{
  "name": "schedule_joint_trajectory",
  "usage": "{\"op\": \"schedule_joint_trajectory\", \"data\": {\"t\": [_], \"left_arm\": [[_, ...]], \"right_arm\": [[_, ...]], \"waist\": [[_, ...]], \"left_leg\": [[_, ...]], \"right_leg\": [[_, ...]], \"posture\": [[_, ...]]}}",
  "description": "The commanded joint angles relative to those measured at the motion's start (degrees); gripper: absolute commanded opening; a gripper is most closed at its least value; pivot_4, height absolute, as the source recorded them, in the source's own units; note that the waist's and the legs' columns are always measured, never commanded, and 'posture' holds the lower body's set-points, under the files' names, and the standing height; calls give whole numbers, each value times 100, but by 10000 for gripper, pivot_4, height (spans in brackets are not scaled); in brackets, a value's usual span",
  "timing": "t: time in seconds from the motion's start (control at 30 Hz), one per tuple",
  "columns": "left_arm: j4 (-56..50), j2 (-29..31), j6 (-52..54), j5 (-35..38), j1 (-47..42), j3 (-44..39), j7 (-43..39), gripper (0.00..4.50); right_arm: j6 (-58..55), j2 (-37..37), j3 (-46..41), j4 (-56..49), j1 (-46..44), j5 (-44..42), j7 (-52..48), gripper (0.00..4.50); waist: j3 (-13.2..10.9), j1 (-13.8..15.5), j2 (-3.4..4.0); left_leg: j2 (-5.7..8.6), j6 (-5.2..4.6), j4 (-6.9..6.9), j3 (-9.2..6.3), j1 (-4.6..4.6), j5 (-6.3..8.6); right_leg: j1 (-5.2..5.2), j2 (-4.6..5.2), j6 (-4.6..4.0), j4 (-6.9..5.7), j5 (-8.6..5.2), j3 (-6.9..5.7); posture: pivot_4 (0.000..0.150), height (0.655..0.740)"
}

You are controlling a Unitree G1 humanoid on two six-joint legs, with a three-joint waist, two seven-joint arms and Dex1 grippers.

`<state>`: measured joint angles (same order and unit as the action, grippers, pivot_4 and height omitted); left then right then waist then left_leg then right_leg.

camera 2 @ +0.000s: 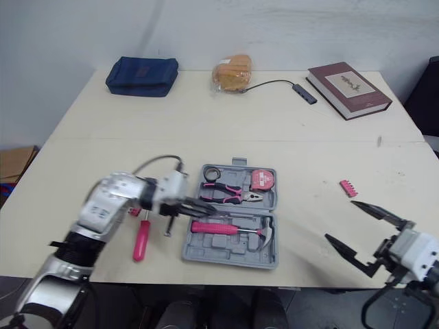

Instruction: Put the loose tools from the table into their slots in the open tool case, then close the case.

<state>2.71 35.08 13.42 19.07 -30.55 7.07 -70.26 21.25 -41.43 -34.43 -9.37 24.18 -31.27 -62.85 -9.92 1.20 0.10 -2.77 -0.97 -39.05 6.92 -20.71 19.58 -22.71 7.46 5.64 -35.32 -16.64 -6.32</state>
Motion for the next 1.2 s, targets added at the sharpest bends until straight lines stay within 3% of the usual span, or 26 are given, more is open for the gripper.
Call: {"op": "schedule_joint_trajectory", "data": {"t": [0.03, 0.23, 0.37, 0.43, 0.67, 0.93, 1.2], "left_arm": [[307, 384, 659, 545, 150, -1084, 405, 16893], [1871, 1310, -15, 404, 840, -2698, 999, 44556], [2695, 1730, -427, 390, 1322, -3534, 1375, 44556], [3599, 2092, -841, 278, 1726, -4002, 1627, 44556], [5019, 2644, -1593, 283, 2657, -4826, 2289, 44556], [4215, 2236, -1665, 572, 2913, -4882, 2120, 44556], [1854, 1499, -933, 966, 3277, -4710, 2223, 44556]], "right_arm": [[147, -149, -633, 524, 106, -184, -260, 45000], [903, -324, -1487, 2142, 62, -25, -506, 45000], [1301, -298, -1836, 3059, 69, 0, -399, 45000], [1510, -269, -2015, 3550, 84, 52, -203, 45000], [1919, -398, -2299, 4763, 191, 102, 271, 45000], [1752, -374, -1631, 4362, -276, 17, 6, 45000], [792, -262, -510, 2609, -1181, -242, -38, 45000]], "waist": [[-13, -1, -12], [-33, -51, -28], [-36, -121, -33], [-37, -140, -35], [-39, -165, -36], [-34, -156, -29], [-34, -211, -28]], "left_leg": [[0, -2, 0, 0, 0, 0], [-1, -6, 12, 6, 0, 6], [-5, 2, 27, 6, 0, 9], [-7, 8, 31, 6, 2, 12], [-10, 55, 102, 35, 35, 21], [-10, 61, 106, 38, 51, 18], [-9, 90, 123, 50, 38, 3]], "right_leg": [[0, 0, 1, 0, 1, -5], [-2, 4, 4, 16, 1, -20], [-3, 21, 4, 31, 2, -22], [-4, 30, 4, 33, 2, -21], [-16, 40, -6, 47, -4, 3], [-9, 56, -12, 44, -1, 42], [-33, 55, -16, 36, -3, 41]], "posture": [[1500, 7400], [1500, 7400], [1500, 7400], [1500, 7400], [1500, 7400], [1500, 7400], [1500, 7400]]}}
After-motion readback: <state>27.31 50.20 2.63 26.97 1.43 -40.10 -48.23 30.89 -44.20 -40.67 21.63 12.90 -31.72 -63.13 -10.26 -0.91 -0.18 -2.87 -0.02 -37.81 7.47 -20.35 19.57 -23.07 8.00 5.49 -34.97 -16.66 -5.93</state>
